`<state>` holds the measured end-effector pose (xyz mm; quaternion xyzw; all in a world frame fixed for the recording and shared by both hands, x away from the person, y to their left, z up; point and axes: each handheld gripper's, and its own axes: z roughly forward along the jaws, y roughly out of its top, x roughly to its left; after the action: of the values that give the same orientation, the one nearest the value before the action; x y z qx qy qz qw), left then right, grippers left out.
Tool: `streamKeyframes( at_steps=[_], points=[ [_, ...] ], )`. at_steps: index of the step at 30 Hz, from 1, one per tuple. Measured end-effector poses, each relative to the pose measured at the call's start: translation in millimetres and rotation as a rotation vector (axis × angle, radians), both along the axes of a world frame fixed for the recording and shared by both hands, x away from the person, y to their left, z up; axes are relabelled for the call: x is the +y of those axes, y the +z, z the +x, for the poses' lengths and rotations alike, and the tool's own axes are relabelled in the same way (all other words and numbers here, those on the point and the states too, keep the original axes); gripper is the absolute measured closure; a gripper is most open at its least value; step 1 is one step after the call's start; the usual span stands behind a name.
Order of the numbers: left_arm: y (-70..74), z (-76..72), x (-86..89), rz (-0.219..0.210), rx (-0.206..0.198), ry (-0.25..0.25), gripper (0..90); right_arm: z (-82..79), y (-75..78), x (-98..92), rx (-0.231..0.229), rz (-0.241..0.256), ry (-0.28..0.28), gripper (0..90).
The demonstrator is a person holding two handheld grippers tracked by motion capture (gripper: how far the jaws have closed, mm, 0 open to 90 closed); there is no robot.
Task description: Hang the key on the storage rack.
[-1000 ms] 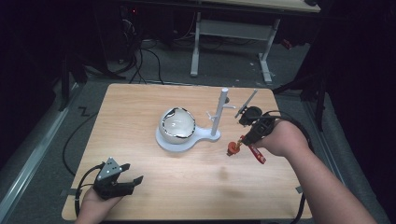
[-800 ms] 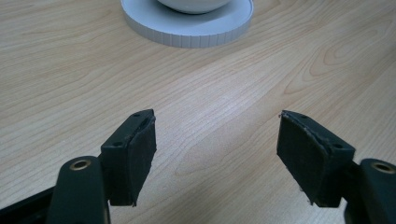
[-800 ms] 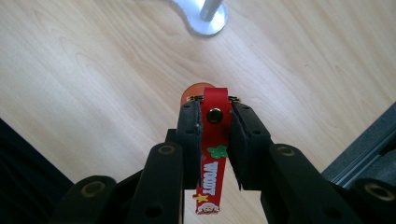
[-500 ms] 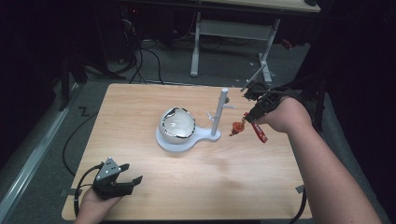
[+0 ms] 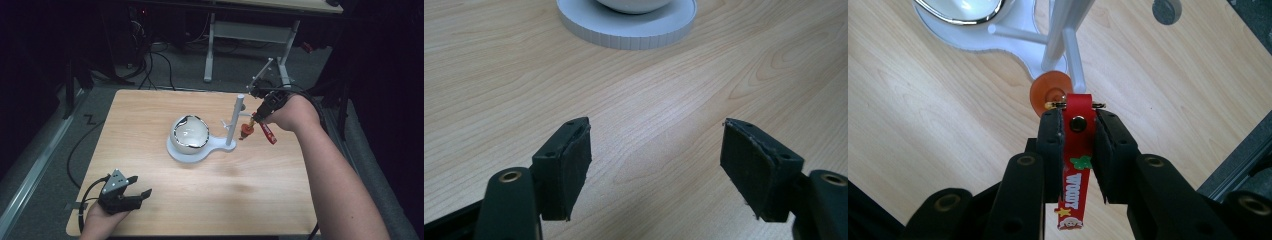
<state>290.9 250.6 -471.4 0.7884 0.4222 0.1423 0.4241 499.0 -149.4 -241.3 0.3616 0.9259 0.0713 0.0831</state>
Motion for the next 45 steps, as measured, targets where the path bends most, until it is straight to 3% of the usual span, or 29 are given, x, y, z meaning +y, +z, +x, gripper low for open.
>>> streamKeyframes(
  at_steps=[11,18,24,27,36,42,43,45],
  points=[
    [-0.1,-0.1,2.4,0.001,0.008,0.003,29.1,20.7,-4.3,2.8,0.024,-0.003,-0.022,74.5],
    [-0.9,0.0,1.2,0.002,0.006,0.004,29.2,22.6,-1.6,0.8,0.0,0.007,-0.047,68.3],
    [-1.1,0.1,0.3,0.006,0.007,0.0,29.2,16.9,-2.4,0.9,-0.009,-0.014,-0.038,67.7],
    [-1.4,0.3,-0.3,0.005,0.008,-0.002,29.2,13.1,-2.9,-2.6,-0.011,0.011,-0.054,68.7],
    [-2.4,0.3,-1.2,0.013,0.014,-0.004,29.2,1.8,-7.9,-11.4,-0.024,0.023,-0.06,66.1],
    [-4.2,0.5,-1.8,0.015,0.019,-0.004,29.2,-9.6,-20.3,-18.8,-0.049,0.04,-0.063,60.8],
    [-4.5,0.5,-1.7,0.018,0.023,-0.007,29.2,-14.3,-28.1,-20.4,-0.068,0.041,-0.046,54.9],
    [-4.7,0.5,-1.8,0.019,0.024,-0.006,29.2,-16.7,-32.4,-21.1,-0.072,0.039,-0.053,53.3]
  ],
)
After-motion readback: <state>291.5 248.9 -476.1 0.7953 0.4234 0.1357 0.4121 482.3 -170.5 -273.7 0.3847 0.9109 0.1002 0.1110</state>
